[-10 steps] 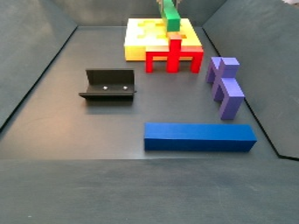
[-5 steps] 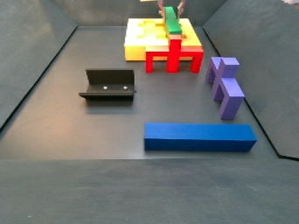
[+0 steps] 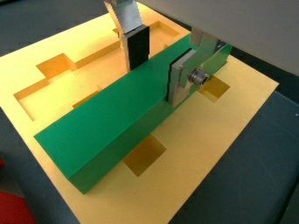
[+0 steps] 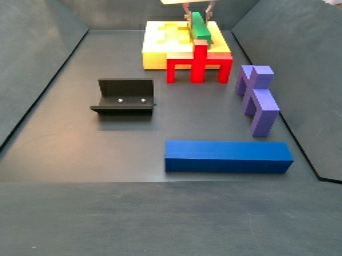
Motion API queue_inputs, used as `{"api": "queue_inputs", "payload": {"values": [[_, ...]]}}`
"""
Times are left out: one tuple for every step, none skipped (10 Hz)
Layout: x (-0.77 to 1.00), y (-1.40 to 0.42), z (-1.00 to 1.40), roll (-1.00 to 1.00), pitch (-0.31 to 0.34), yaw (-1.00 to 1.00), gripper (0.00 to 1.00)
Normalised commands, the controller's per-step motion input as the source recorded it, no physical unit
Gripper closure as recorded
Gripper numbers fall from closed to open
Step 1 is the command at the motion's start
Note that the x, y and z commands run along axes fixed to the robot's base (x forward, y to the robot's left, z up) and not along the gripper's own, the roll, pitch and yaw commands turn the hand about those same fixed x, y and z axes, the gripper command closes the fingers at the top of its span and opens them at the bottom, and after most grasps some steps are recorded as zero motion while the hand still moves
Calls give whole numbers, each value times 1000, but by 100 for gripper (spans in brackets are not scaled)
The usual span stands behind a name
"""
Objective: Pick up the green object. Move up. Move to above the board. Insert the green object.
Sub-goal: Insert the green object.
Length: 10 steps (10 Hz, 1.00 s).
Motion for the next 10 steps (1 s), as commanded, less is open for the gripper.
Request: {"api": "queue_inputs", "payload": {"values": [[0, -191, -197, 11, 0, 0, 100], [0, -71, -326, 40, 0, 0, 100], [0, 0, -391, 26, 0, -26, 100], [257, 29, -454, 13, 0, -51, 100], [340, 126, -409, 31, 30, 0, 100], [249, 0, -337, 7, 17, -43, 100], [31, 0, -349, 0, 0, -100, 100], [0, 0, -297, 0, 0, -80, 100], [0, 0, 0, 4, 0, 0, 100], [0, 0, 0, 0, 0, 0, 100]]}}
